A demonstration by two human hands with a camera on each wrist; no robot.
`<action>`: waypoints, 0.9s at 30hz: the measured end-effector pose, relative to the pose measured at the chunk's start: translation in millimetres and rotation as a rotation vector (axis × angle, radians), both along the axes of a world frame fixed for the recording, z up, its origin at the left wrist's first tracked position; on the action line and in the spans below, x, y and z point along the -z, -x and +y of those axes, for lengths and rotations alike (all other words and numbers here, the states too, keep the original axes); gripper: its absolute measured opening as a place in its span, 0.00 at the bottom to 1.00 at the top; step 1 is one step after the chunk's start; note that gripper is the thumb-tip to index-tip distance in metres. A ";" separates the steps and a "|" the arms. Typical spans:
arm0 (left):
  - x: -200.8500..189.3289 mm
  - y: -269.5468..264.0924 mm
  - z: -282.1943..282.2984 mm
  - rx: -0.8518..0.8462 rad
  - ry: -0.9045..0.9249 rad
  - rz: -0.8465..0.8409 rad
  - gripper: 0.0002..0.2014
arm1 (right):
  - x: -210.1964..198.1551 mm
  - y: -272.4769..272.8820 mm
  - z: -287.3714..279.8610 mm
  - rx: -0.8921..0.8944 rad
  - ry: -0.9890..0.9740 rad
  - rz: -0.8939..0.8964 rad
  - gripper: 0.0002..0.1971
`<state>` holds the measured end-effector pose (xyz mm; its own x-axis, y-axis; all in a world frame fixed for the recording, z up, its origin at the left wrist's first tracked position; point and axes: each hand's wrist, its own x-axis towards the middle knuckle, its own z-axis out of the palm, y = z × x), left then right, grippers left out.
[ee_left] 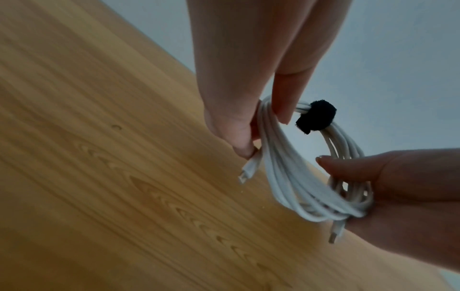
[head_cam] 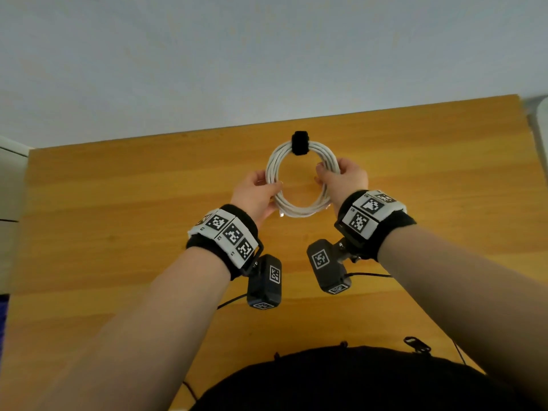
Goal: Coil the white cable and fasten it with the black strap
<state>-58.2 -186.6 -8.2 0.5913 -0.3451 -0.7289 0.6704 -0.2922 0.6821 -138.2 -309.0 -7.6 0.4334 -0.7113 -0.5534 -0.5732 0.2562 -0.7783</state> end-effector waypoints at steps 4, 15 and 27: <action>4.4 -2.4 -1.3 0.072 -0.125 -0.169 0.13 | 6.3 -1.8 -4.0 -0.138 0.159 0.186 0.09; 7.3 -8.3 -2.6 0.277 -0.362 -0.391 0.17 | 6.0 -1.1 -13.2 -0.229 0.166 0.253 0.14; 7.4 -13.3 5.2 0.406 -0.507 -0.550 0.21 | 7.5 8.9 -18.3 -0.224 0.176 0.223 0.16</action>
<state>-44.9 -181.5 -15.6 0.8074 -0.3165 -0.4979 0.0590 -0.7963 0.6020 -147.0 -327.3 -15.1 0.4716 -0.7049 -0.5298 -0.7608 -0.0214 -0.6487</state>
